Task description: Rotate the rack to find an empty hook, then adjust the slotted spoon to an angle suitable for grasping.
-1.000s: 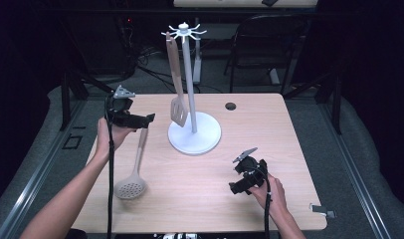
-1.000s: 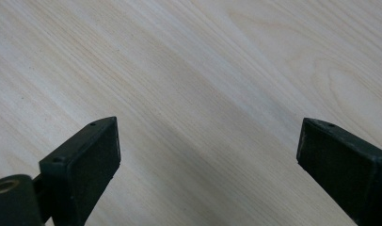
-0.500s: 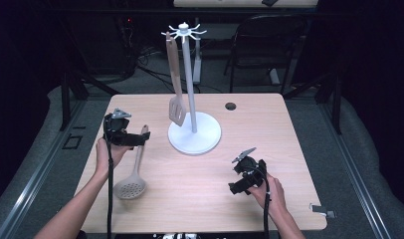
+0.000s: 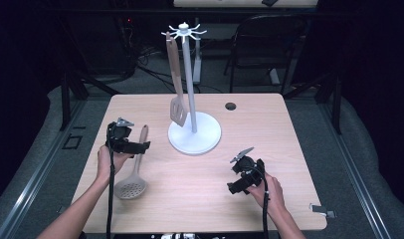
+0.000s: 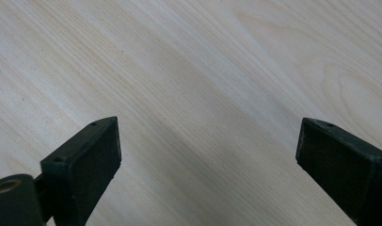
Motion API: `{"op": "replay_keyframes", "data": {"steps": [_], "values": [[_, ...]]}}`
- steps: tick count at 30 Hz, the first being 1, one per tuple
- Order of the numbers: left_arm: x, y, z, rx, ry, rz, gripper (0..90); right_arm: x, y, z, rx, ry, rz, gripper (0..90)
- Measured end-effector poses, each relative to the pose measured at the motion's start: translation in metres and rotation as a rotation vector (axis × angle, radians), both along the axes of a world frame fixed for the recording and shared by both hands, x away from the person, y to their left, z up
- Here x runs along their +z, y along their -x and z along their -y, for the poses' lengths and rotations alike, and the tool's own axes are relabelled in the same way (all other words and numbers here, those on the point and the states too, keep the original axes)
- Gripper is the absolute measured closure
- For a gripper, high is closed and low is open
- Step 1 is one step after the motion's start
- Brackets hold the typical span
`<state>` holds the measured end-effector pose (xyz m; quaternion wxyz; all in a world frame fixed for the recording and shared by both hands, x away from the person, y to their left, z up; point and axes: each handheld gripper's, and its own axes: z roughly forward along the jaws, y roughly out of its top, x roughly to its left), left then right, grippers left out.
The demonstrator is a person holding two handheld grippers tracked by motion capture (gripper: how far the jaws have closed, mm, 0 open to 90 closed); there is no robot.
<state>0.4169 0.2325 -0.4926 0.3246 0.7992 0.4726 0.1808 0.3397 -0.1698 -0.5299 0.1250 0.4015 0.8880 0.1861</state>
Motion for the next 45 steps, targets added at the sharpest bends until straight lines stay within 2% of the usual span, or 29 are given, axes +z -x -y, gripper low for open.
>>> {"op": "replay_keyframes", "data": {"steps": [4,9,12,13,15,17,22,25,28,36,38,40,41,45], "values": [[-0.002,0.0,0.001,-0.008,-0.001,-0.028,4.1,-0.001,-0.001,0.002,0.007,0.004,-0.008,6.9],[-0.009,-0.002,0.0,0.014,-0.023,-0.058,6.7,0.0,0.001,0.002,0.01,0.003,-0.003,7.2],[-0.016,-0.005,0.0,0.032,-0.075,-0.074,10.3,0.0,0.001,0.001,0.011,-0.002,-0.001,8.3],[-0.019,-0.006,0.0,0.036,-0.082,-0.087,12.8,0.001,0.0,0.002,0.012,0.01,-0.004,8.3],[-0.023,-0.009,-0.003,0.048,-0.093,-0.122,14.6,0.0,0.0,0.001,0.009,0.004,-0.005,8.4],[-0.026,-0.012,-0.007,0.056,-0.073,-0.151,15.4,0.0,0.0,0.0,0.012,0.003,-0.007,8.4],[-0.034,-0.016,-0.014,0.073,-0.077,-0.194,21.5,0.0,0.0,0.002,0.011,0.005,-0.005,8.5],[-0.039,-0.018,-0.015,0.066,-0.085,-0.226,27.5,0.0,0.0,0.001,0.013,0.014,-0.003,8.6],[-0.043,-0.019,-0.014,0.067,-0.084,-0.242,33.2,0.0,0.001,-0.001,0.021,0.013,-0.01,8.7],[-0.052,-0.024,-0.015,0.047,-0.113,-0.268,49.9,-0.001,0.001,-0.001,0.023,0.019,-0.013,9.0],[-0.054,-0.024,-0.015,0.052,-0.109,-0.27,51.8,-0.002,0.0,-0.002,0.024,0.021,-0.017,9.1],[-0.054,-0.024,-0.015,0.056,-0.105,-0.273,52.2,-0.004,0.0,-0.002,0.015,-0.003,-0.01,9.1],[-0.054,-0.024,-0.015,0.052,-0.107,-0.274,52.2,-0.003,0.0,-0.002,0.024,0.015,-0.019,9.1],[-0.057,-0.025,-0.014,0.044,-0.118,-0.281,53.1,-0.002,0.0,-0.002,0.028,0.016,-0.021,9.1]]}}
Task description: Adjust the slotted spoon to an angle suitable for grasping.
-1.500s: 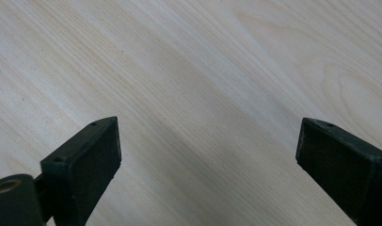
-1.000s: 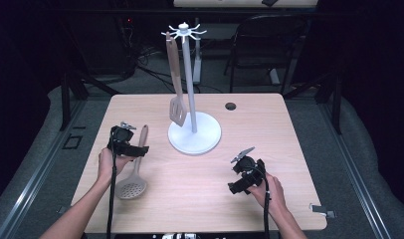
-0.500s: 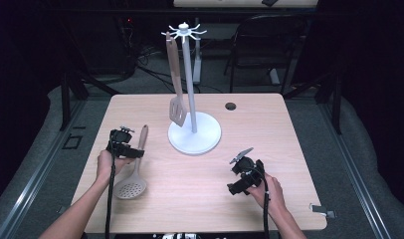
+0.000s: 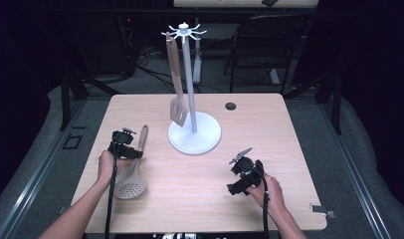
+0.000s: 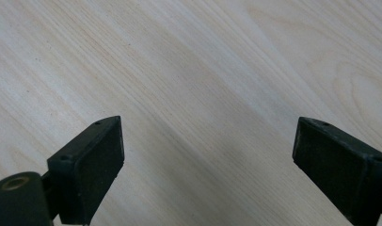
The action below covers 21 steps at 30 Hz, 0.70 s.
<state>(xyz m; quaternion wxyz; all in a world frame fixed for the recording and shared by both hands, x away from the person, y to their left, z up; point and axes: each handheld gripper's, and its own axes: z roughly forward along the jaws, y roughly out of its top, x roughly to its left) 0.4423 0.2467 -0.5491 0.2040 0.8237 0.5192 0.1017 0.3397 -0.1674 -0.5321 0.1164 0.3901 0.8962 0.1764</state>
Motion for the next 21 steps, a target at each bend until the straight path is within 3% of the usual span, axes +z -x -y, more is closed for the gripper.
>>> {"op": "replay_keyframes", "data": {"steps": [7,15,21], "values": [[-0.0043,-0.0002,0.003,-0.03,0.006,-0.007,62.9,-0.0002,-0.0003,0.0,0.002,0.006,0.0,9.2],[-0.0035,-0.0006,0.0005,-0.043,0.019,-0.012,64.3,-0.0006,-0.0003,-0.0002,0.005,0.007,-0.005,9.2],[-0.0017,0.0007,0.0027,-0.087,0.012,-0.019,66.6,-0.0004,-0.0001,0.0,0.005,0.007,-0.005,9.2]]}}
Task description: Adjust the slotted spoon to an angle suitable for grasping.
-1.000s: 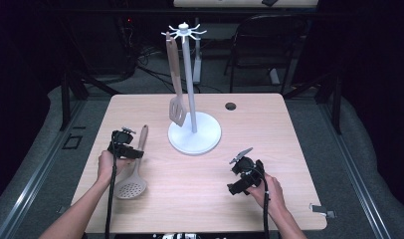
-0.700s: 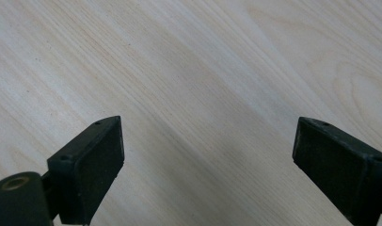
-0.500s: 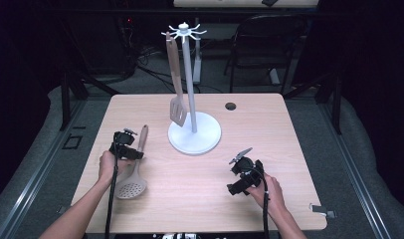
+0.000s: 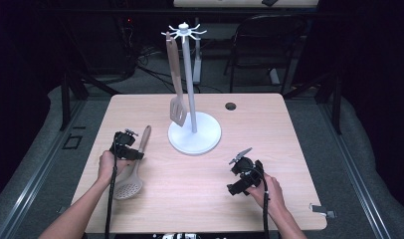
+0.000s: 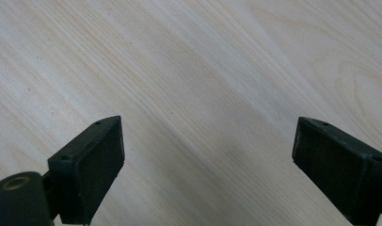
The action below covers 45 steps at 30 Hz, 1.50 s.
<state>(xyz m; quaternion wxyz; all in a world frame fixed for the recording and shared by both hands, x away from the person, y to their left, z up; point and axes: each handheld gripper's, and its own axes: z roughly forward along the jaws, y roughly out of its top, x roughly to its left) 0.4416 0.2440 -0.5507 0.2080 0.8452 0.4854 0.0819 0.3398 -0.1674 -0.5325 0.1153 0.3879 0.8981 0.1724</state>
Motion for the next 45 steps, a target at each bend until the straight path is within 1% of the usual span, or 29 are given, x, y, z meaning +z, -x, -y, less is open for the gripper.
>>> {"op": "replay_keyframes", "data": {"steps": [5,6,11,13,15,19,21,22,23,24,25,26,29,31,32,33,35,36,38,40,42,43,44,45], "values": [[0.002,0.002,-0.001,-0.03,-0.023,-0.008,68.1,0.0,0.0,0.0,0.0,-0.007,-0.002,9.2],[0.003,0.002,-0.001,-0.035,-0.026,-0.01,68.5,0.0,0.0,0.0,0.001,-0.003,-0.001,9.2],[0.004,0.006,-0.007,-0.054,-0.034,-0.021,70.7,0.0,0.0,0.0,0.0,-0.001,-0.002,9.3],[0.005,0.008,-0.009,-0.063,-0.039,-0.026,71.6,0.0,0.0,0.0,-0.003,-0.012,-0.002,9.3],[0.006,0.011,-0.011,-0.071,-0.04,-0.035,72.6,0.0,0.0,0.001,-0.002,-0.004,-0.002,9.2],[0.007,0.016,-0.013,-0.083,-0.045,-0.048,74.0,0.0,0.0,0.0,-0.001,-0.006,-0.003,9.2],[0.007,0.016,-0.012,-0.087,-0.048,-0.047,74.0,0.0,0.0,0.0,0.003,0.0,-0.006,9.2],[0.007,0.016,-0.012,-0.086,-0.048,-0.05,73.7,-0.001,0.0,0.0,0.004,-0.007,-0.008,9.2],[0.006,0.016,-0.012,-0.075,-0.042,-0.054,72.8,0.0,0.0,0.0,0.005,0.001,-0.005,9.2],[0.006,0.015,-0.011,-0.059,-0.048,-0.049,67.7,0.0,0.0,0.0,0.005,0.001,-0.005,9.2],[0.007,0.013,-0.012,-0.056,-0.048,-0.053,61.9,0.0,0.0,-0.001,0.002,-0.002,-0.003,9.2],[0.008,0.012,-0.012,-0.045,-0.038,-0.049,58.6,0.0,0.0,-0.001,0.001,-0.009,-0.004,9.3],[0.011,0.009,-0.011,-0.026,-0.03,-0.039,54.1,-0.001,0.0,0.0,0.002,-0.006,-0.005,9.2],[0.012,0.007,-0.01,-0.018,-0.027,-0.032,53.2,-0.001,0.0,-0.001,0.003,0.004,-0.006,9.2],[0.012,0.006,-0.009,-0.018,-0.031,-0.041,53.1,-0.001,0.0,-0.001,0.002,0.003,-0.003,9.2],[0.012,0.005,-0.009,-0.012,-0.026,-0.049,52.5,-0.001,0.0,-0.001,0.002,0.002,-0.003,9.2],[0.011,0.001,-0.008,-0.014,-0.036,-0.056,52.6,-0.001,0.0,-0.001,0.001,-0.001,-0.004,9.2],[0.01,0.0,-0.006,-0.001,-0.024,-0.063,52.6,-0.001,0.0,-0.001,0.001,-0.002,-0.006,9.2],[0.009,-0.004,-0.004,-0.004,-0.031,-0.069,53.3,-0.002,0.0,-0.001,-0.002,-0.003,-0.01,9.2],[0.008,-0.007,-0.001,-0.011,-0.043,-0.077,54.6,-0.003,-0.001,-0.001,-0.002,-0.014,-0.013,9.2],[0.006,-0.01,0.002,-0.017,-0.06,-0.074,56.4,-0.003,-0.001,-0.001,0.0,0.001,-0.012,9.2],[0.004,-0.01,0.004,-0.015,-0.068,-0.074,57.5,-0.002,-0.001,-0.001,-0.001,0.0,-0.011,9.2],[0.003,-0.011,0.006,-0.009,-0.069,-0.079,58.8,-0.002,0.0,-0.001,-0.004,-0.012,-0.014,9.2],[0.003,-0.012,0.007,-0.014,-0.079,-0.078,59.3,-0.002,0.0,0.0,-0.003,-0.001,-0.011,9.2]]}}
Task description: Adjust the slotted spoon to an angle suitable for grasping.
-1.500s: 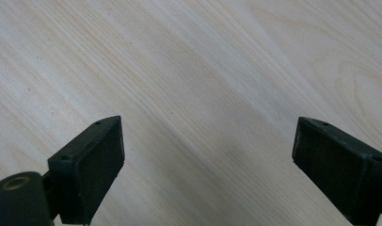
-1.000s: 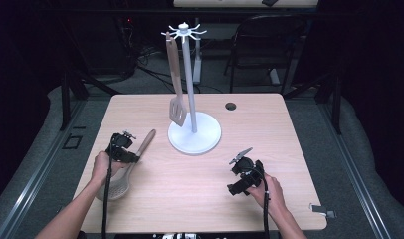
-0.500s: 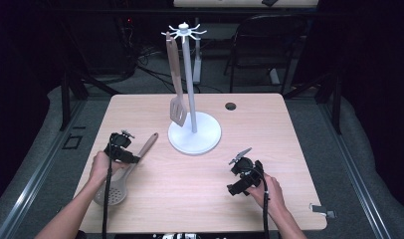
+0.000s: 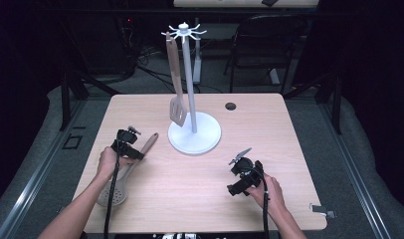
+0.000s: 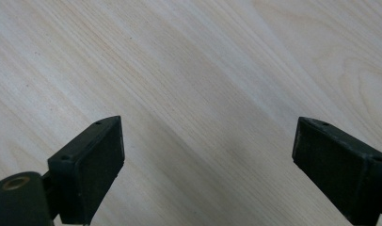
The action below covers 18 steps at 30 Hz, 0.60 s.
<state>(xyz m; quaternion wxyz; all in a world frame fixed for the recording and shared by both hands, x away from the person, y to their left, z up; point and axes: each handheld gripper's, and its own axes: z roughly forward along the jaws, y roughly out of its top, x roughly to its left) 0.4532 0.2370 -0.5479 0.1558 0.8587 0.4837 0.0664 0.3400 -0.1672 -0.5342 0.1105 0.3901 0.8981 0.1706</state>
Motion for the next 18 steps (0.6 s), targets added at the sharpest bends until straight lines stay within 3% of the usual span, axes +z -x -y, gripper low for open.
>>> {"op": "replay_keyframes", "data": {"steps": [4,11,15,18], "values": [[-0.0023,-0.0004,0.0046,0.0,-0.028,-0.005,62.2,-0.0001,0.0001,0.0005,-0.001,-0.009,-0.001,9.2],[-0.0019,0.0002,0.0042,-0.003,-0.023,-0.008,69.7,-0.0019,0.0001,-0.0008,-0.006,-0.02,-0.002,9.2],[-0.002,0.0011,0.0032,-0.001,-0.013,-0.006,72.4,-0.0013,-0.0004,-0.0002,-0.001,-0.007,-0.011,9.2],[-0.0024,0.0013,-0.0002,0.006,0.032,-0.015,73.4,-0.0013,-0.0001,-0.0006,-0.001,-0.01,-0.009,9.3]]}}
